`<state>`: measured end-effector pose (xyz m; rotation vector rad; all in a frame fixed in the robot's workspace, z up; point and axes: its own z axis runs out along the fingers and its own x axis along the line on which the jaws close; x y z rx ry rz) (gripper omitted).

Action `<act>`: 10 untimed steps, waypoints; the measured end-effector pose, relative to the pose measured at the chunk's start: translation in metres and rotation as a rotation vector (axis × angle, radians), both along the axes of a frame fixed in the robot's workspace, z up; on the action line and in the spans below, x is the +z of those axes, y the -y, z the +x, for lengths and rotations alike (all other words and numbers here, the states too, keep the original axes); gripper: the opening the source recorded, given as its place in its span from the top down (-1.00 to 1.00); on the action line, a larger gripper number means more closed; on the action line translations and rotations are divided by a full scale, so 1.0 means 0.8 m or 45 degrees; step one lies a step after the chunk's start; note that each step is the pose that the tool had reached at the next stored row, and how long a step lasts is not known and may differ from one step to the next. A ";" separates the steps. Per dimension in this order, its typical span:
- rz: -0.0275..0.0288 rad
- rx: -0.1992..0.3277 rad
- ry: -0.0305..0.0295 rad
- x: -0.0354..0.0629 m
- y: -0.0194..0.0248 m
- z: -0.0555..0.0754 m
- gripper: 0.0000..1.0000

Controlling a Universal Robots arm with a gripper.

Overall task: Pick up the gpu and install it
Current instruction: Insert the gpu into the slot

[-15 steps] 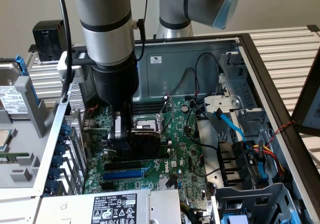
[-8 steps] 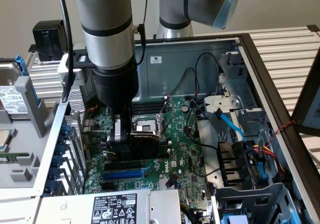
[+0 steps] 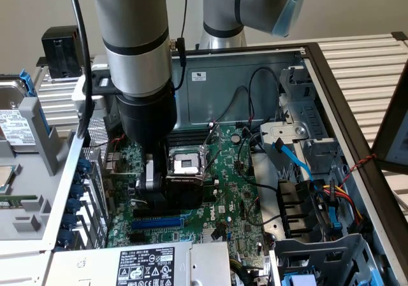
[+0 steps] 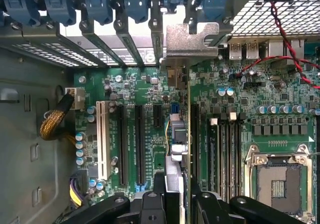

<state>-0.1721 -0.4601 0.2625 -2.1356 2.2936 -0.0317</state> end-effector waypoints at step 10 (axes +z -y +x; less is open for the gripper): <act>0.0363 -0.006 -0.0289 -0.008 0.0012 0.000 0.44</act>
